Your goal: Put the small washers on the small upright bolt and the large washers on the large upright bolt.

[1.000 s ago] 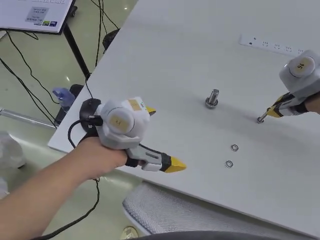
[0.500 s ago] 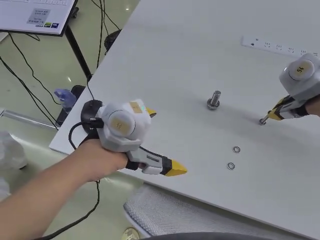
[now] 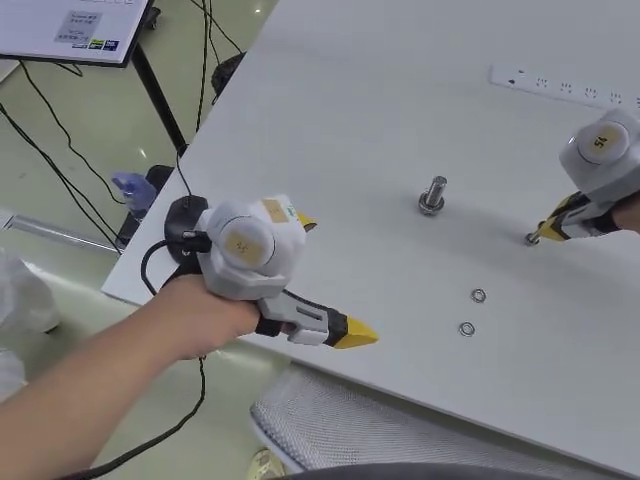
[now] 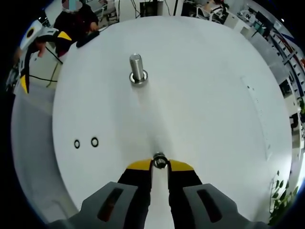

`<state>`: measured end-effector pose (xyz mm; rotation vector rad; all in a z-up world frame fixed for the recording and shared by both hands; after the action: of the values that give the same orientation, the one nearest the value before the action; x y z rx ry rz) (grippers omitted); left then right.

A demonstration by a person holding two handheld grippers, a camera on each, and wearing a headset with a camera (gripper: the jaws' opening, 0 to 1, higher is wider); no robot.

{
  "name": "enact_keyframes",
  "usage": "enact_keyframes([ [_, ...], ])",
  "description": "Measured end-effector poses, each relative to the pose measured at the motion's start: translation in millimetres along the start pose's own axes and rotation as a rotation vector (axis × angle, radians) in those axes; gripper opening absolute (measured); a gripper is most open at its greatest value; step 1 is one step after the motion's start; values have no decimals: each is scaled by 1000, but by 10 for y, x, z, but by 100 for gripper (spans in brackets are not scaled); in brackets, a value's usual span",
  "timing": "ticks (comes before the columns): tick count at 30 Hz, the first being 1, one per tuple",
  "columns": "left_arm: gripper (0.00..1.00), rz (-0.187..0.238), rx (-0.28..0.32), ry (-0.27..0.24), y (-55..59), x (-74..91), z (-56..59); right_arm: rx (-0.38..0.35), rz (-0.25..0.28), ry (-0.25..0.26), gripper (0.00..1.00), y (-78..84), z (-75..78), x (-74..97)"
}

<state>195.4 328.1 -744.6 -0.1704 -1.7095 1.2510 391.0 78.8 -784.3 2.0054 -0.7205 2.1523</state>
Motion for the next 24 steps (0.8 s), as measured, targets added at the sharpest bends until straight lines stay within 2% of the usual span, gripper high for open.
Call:
enact_keyframes([
  [7, 98, 10, -3, 1, -1, -4, 8, 3, -8, -7, 13, 22, -15, -79],
  [14, 97, 8, -34, -3, -8, -17, -3, 0, -20, -15, 13, 59, -3, -192],
  [24, 96, 4, -33, 2, -8, -37, -7, 15, -37, -9, 13, 83, 7, -289],
])
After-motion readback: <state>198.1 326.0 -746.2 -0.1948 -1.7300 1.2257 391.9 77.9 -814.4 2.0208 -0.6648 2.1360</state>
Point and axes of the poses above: the centre of the closed fingertips' face, and the gripper's own axes: x roughly backward along the fingers, z roughly to its right, y roughly out of its underside, the point moved 5 cm from there along x, roughly backward along the fingers, and after that the axes turned 9 degrees about -x, right-handed, at the moved point
